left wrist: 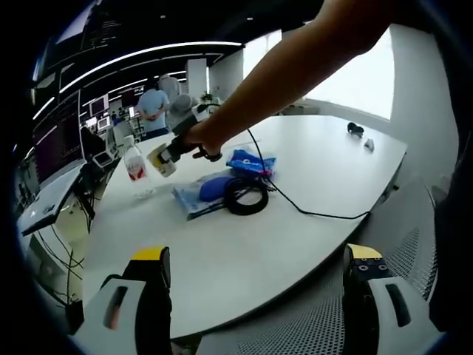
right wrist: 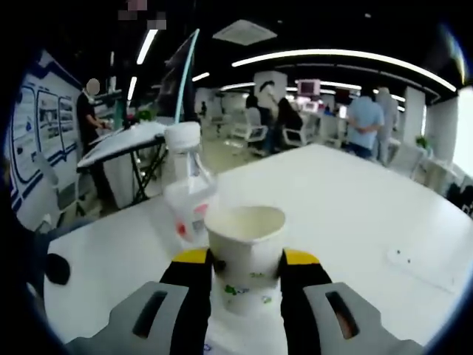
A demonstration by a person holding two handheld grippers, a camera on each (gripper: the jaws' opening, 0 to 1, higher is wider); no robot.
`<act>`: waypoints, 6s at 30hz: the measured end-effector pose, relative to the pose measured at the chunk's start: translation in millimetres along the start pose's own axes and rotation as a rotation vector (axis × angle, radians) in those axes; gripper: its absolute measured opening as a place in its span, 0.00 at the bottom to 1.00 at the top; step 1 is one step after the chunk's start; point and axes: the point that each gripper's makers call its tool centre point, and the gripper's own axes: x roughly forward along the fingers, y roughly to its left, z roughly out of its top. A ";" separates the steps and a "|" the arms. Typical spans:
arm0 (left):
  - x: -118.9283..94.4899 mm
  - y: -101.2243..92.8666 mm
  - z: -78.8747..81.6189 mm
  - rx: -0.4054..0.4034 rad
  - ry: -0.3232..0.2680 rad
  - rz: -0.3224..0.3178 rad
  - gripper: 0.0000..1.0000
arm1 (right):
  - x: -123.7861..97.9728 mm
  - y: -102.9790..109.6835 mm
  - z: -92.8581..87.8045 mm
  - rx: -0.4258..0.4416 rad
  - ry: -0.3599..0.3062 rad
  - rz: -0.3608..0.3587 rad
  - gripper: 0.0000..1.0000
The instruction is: Arrange the tabletop items into an orderly group along one side of the table until the central work area is clear of visible clutter.
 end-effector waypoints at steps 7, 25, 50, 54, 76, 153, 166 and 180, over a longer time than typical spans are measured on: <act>0.7 0.9 -1.1 0.002 0.009 0.003 0.97 | 6.0 0.1 -3.4 0.023 -0.013 0.008 0.32; 2.0 3.4 -1.1 0.006 0.016 0.012 0.96 | 11.0 9.9 -24.1 0.092 -0.027 0.053 0.34; 1.6 3.3 -1.2 0.003 0.016 0.013 0.96 | 10.3 19.9 -47.4 0.009 0.071 0.179 0.34; 1.9 2.7 -2.0 0.007 0.021 0.009 0.96 | 11.1 16.2 -50.6 0.004 0.081 0.181 0.34; 3.7 1.7 -6.0 0.041 0.044 0.008 0.96 | 23.8 2.4 -63.1 0.002 0.133 0.189 0.32; 2.9 -0.5 -5.7 0.059 0.042 -0.003 0.96 | -14.3 -17.3 -69.4 0.016 0.177 0.106 0.48; -0.2 -2.0 0.6 0.031 0.001 -0.020 0.98 | -71.2 -24.2 -61.6 0.024 0.118 0.078 0.61; 0.0 -6.9 -2.8 0.069 0.013 -0.034 0.98 | -133.6 -3.3 -81.2 0.060 0.085 0.077 0.71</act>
